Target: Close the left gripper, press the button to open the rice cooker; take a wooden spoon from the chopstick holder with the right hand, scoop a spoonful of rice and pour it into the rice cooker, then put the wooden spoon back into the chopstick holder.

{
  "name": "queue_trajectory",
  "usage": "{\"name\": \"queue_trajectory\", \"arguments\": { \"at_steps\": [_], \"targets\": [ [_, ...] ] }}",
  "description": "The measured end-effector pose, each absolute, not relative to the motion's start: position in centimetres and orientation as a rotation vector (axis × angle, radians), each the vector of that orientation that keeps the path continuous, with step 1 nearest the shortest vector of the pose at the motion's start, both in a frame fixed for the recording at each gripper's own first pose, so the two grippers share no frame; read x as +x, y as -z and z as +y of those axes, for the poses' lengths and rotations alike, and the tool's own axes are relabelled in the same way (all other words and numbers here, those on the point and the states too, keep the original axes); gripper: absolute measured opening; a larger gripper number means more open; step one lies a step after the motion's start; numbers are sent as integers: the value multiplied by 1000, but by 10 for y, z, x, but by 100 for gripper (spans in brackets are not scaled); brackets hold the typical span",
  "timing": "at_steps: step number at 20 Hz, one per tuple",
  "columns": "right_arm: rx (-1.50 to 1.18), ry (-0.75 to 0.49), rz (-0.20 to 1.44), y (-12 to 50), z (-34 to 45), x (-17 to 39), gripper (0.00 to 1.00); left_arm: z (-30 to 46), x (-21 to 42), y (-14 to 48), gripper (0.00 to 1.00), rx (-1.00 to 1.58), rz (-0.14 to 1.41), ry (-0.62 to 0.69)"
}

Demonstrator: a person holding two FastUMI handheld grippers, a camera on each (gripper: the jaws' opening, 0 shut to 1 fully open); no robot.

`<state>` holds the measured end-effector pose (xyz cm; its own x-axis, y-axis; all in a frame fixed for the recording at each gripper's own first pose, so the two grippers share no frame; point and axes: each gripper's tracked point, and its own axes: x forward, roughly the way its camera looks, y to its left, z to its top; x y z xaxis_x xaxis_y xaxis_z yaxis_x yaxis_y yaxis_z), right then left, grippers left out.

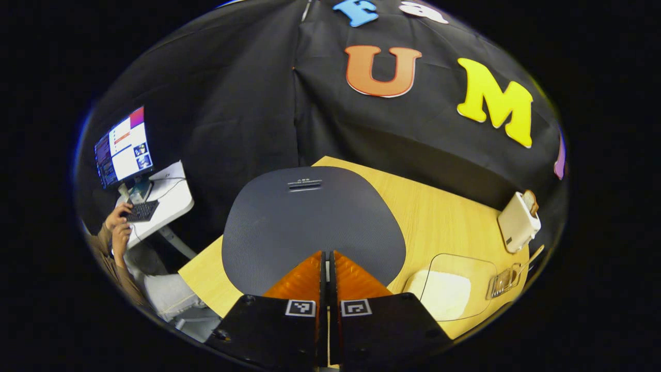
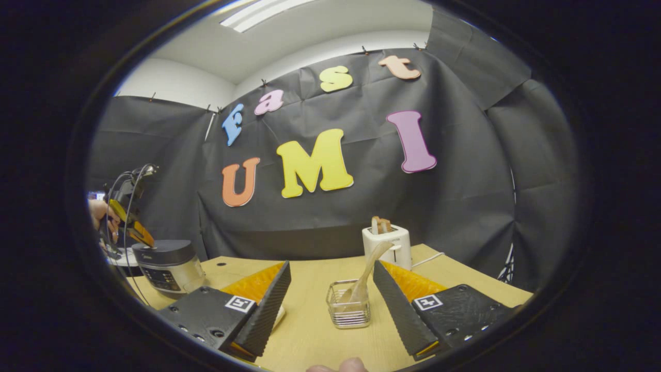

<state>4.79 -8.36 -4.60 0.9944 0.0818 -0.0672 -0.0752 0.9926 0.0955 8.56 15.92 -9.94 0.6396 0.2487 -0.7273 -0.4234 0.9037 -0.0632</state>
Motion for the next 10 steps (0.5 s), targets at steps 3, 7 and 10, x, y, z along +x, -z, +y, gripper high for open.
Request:
{"name": "queue_trajectory", "arguments": {
  "at_steps": [3,7,10],
  "targets": [
    [106,-99,101,55,-77,51,95,158,83,102,4,-235,796,-358],
    [110,-77,87,49,-88,51,95,160,87,101,4,-318,765,-358],
    [101,-45,73,43,-99,49,91,158,94,83,4,-390,740,-330]
  ]
}}
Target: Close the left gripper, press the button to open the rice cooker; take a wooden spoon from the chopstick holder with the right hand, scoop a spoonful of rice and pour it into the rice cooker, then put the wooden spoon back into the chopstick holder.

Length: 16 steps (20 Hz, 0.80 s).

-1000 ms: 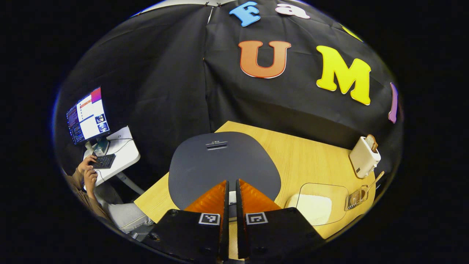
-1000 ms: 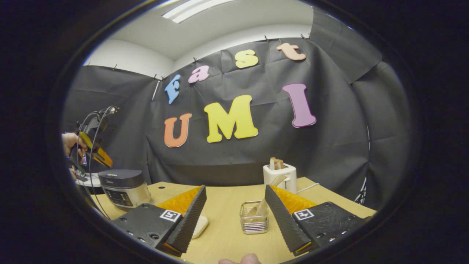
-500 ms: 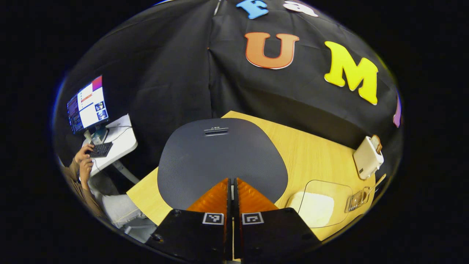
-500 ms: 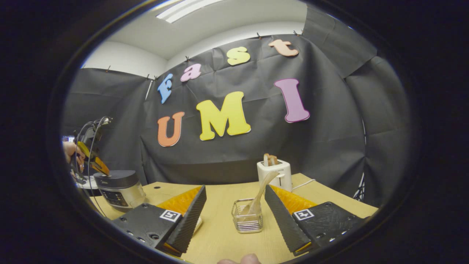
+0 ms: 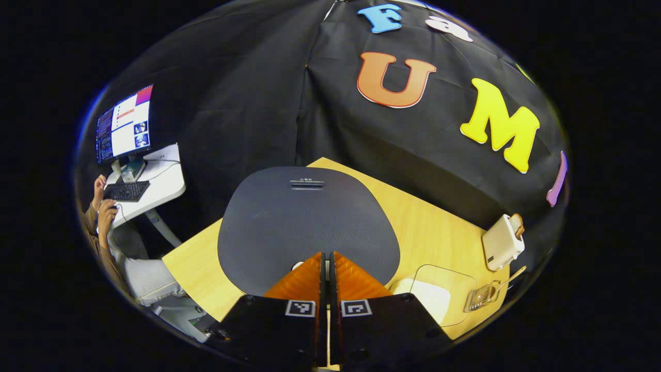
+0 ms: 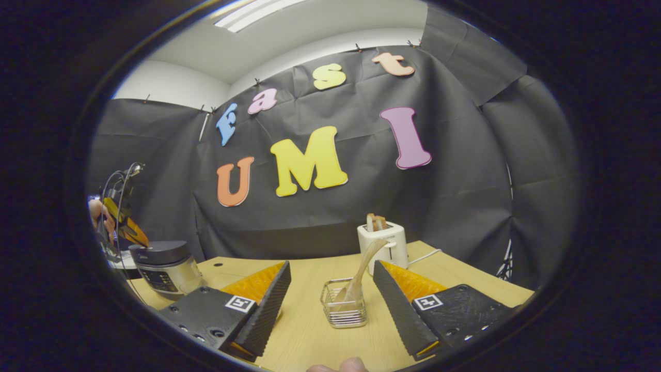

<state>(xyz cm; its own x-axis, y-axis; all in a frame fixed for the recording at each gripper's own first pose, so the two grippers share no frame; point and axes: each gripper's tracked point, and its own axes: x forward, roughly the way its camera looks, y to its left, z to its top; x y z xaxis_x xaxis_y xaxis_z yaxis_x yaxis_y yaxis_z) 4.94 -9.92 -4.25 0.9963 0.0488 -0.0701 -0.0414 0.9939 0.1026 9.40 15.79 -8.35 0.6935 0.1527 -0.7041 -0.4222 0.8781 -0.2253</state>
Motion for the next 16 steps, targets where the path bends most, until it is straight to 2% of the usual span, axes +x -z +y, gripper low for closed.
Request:
{"name": "queue_trajectory", "arguments": {
  "at_steps": [1,2,3,4,5,6,7,10,11,12,13,14,15,16],
  "targets": [
    [98,-36,69,40,-102,49,91,155,99,72,8,-376,701,-299],
    [96,-28,64,37,-105,48,91,153,102,58,18,-342,654,-271],
    [94,-24,59,34,-105,47,91,155,104,41,35,-284,606,-262],
    [91,-20,53,32,-105,46,95,158,108,25,54,-222,550,-262],
    [86,-19,48,28,-105,46,91,159,112,4,73,-165,481,-261],
    [79,-18,43,27,-105,44,95,162,116,-15,87,-118,418,-272],
    [72,-18,40,25,-105,44,95,163,117,-33,100,-87,364,-282],
    [58,-7,34,20,-112,43,95,141,113,-56,100,-86,274,-234],
    [57,-2,35,19,-116,43,91,141,109,-60,100,-70,252,-237],
    [58,-2,36,18,-118,43,95,142,106,-65,94,-51,226,-237],
    [58,-1,38,17,-122,43,95,141,103,-67,100,-35,203,-233],
    [56,-3,43,17,-124,44,95,139,100,-68,93,-27,184,-230],
    [54,-2,51,18,-128,44,95,135,96,-70,100,-22,170,-220],
    [57,-2,59,20,-131,45,95,130,92,-69,100,-32,155,-209]
  ]
}}
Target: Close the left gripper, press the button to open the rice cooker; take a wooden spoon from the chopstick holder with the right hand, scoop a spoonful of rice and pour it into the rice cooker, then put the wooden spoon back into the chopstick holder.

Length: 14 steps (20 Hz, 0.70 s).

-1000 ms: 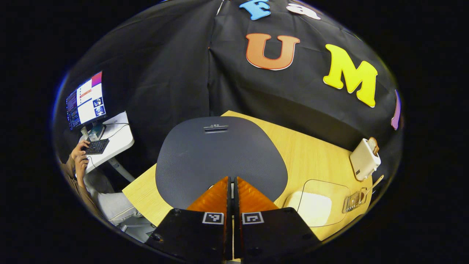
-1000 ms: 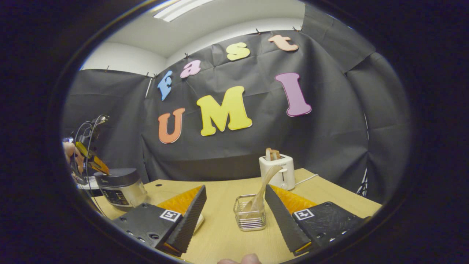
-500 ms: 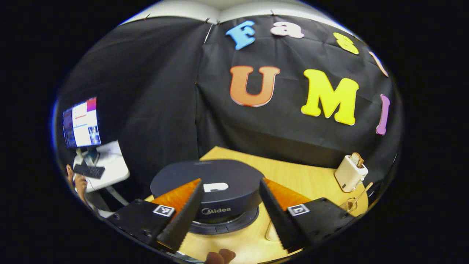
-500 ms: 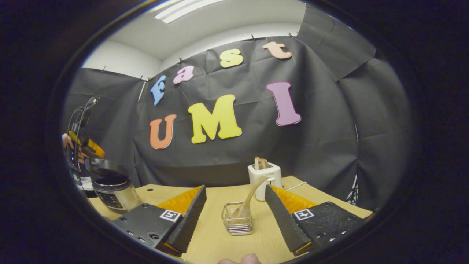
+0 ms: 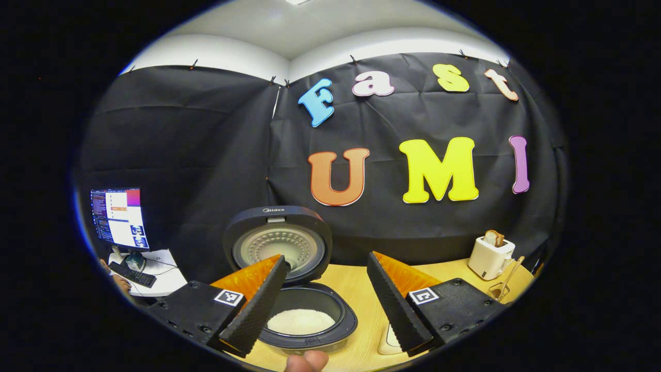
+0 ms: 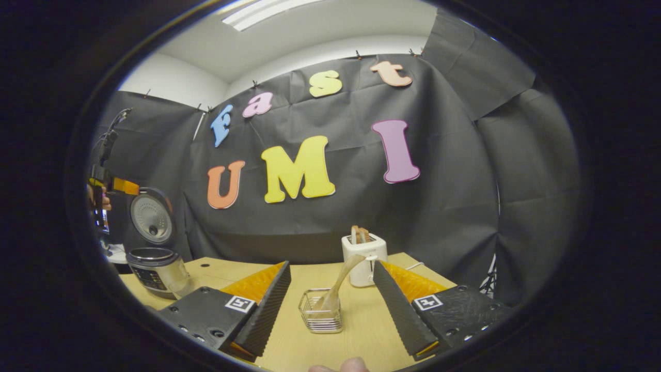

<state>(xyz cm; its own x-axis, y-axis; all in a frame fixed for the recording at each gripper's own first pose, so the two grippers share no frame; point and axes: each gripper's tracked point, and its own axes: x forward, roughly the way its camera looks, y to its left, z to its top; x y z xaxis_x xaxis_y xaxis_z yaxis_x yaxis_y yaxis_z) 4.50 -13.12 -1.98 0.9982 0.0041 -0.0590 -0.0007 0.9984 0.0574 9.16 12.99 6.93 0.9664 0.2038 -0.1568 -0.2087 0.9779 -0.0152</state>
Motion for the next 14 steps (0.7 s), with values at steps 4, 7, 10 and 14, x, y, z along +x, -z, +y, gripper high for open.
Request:
{"name": "queue_trajectory", "arguments": {
  "at_steps": [4,7,10,14],
  "targets": [
    [96,6,111,30,-145,55,95,109,81,-55,100,-99,119,-139],
    [110,12,157,40,-150,69,95,101,72,-32,100,-99,118,-118],
    [96,17,195,50,-152,89,95,89,65,-16,100,-85,106,-93],
    [97,-8,253,67,-145,124,95,87,54,-1,100,-59,94,-121]
  ]
}}
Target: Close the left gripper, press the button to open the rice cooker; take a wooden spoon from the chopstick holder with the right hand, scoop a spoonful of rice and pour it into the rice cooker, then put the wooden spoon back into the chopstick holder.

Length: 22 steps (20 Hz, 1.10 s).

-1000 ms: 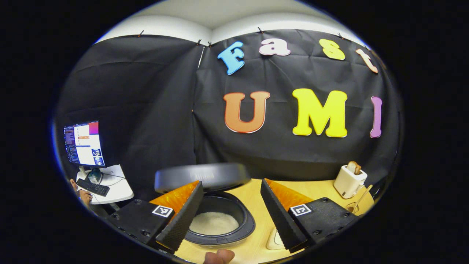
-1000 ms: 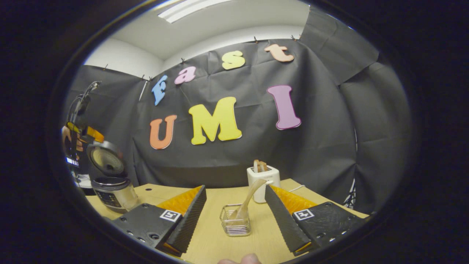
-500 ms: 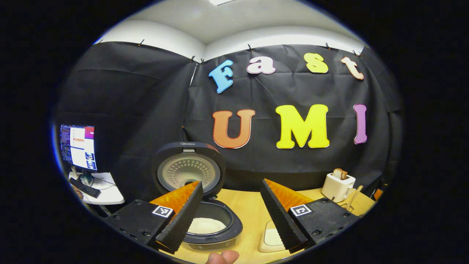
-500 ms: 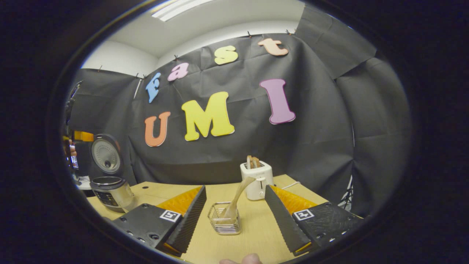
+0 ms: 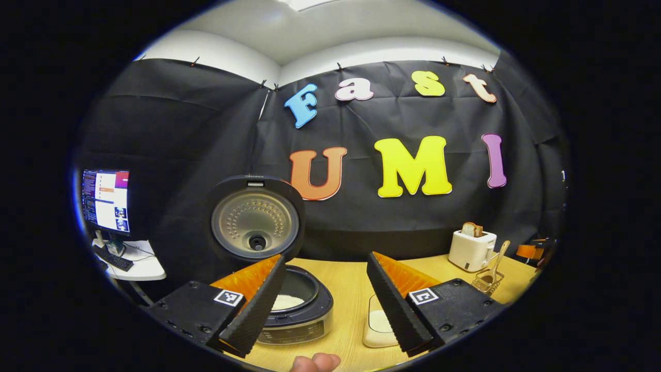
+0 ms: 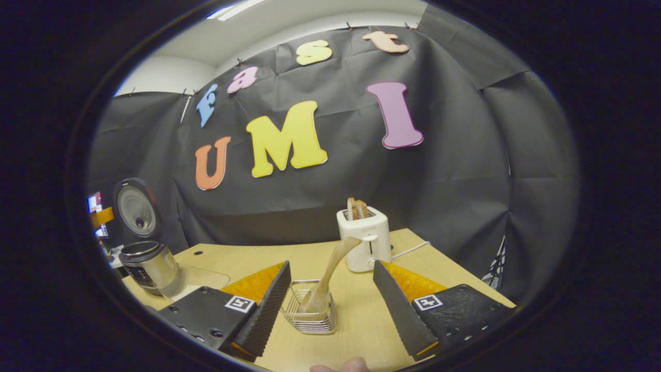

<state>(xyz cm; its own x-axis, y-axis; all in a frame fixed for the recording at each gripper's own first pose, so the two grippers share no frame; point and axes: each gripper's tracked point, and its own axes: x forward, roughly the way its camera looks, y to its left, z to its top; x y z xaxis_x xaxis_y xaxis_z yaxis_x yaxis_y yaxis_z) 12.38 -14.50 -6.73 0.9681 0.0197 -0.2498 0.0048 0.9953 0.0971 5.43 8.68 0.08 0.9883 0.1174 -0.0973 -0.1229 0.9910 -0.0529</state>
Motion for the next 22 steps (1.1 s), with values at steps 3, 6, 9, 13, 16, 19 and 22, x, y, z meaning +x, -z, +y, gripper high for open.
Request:
{"name": "queue_trajectory", "arguments": {
  "at_steps": [3,6,9,13,16,19,22],
  "targets": [
    [133,-23,301,83,-138,151,95,82,47,9,100,-77,76,-134],
    [133,-26,330,99,-135,178,96,80,47,19,100,-46,78,-133],
    [166,-26,367,114,-135,199,96,74,49,24,100,-12,73,-121],
    [219,-20,404,127,-135,219,96,72,51,25,100,20,54,-115],
    [238,-30,427,137,-132,226,86,71,51,26,100,-3,49,-105],
    [249,-42,431,137,-126,234,72,72,50,25,100,-21,31,-95],
    [275,-25,440,144,-127,239,62,73,49,28,100,-22,30,-88]
  ]
}}
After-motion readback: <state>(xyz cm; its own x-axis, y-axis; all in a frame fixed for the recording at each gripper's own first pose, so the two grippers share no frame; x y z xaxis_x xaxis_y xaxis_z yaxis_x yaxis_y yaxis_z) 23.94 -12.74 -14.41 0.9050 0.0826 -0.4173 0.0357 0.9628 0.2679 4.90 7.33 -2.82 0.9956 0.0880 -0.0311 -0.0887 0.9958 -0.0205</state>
